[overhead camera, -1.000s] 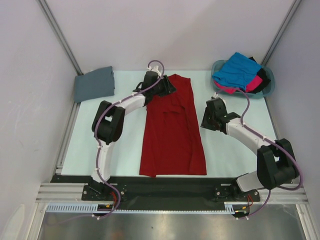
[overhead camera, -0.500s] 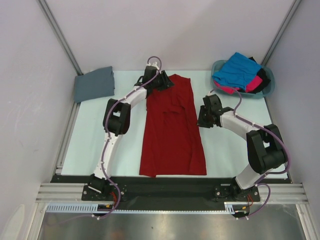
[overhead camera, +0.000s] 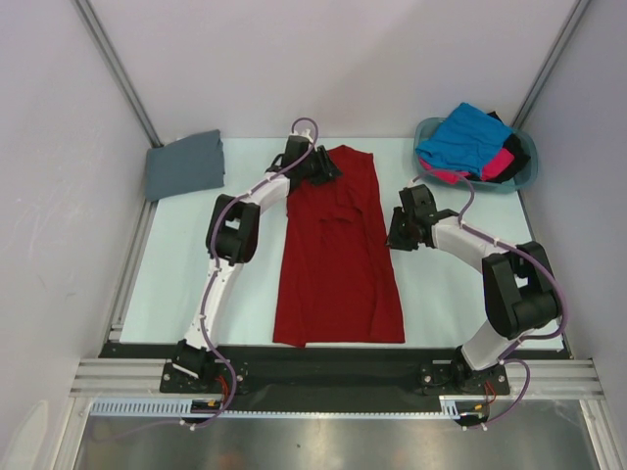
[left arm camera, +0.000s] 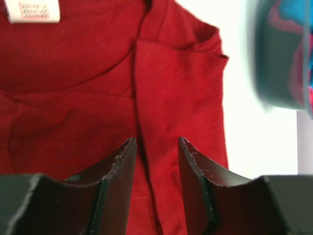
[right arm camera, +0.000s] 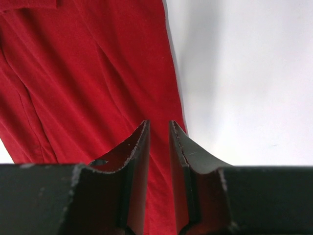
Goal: Fold and stack the t-shirts
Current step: Fold the tshirt
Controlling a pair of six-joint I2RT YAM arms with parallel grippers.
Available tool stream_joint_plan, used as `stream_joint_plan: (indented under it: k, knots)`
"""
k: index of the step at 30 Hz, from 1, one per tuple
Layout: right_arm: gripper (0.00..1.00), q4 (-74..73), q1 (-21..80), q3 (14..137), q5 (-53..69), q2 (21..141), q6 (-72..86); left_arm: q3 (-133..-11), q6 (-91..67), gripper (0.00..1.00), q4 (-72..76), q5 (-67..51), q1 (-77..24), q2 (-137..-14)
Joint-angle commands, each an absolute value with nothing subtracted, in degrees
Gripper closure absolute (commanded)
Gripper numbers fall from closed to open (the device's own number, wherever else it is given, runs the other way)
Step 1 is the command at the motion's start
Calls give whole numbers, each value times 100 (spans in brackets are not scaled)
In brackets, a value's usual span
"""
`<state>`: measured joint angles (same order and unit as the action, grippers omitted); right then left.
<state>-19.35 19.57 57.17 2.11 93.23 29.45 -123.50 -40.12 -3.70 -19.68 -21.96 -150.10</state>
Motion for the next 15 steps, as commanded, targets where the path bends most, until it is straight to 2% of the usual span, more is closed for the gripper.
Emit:
stream_joint_plan:
  k: [1,6,13,15]
  knots:
    - [73,-1811,1916,5880,299,9369,2874,-12656,-4061,55,-334,-1907,-2215,-15064]
    - [73,-1811,1863,5871,343,9387,2874,-12700,-4060,55,-361,-1846,-2267,-15161]
    - [74,-1784,1819,5818,404,9422,2883,-13016,-4096,75,-378,-1925,-2382,-15345]
    - [74,-1810,1811,5810,430,9422,2883,-13156,-4104,75,-465,-1925,-2426,-15424]
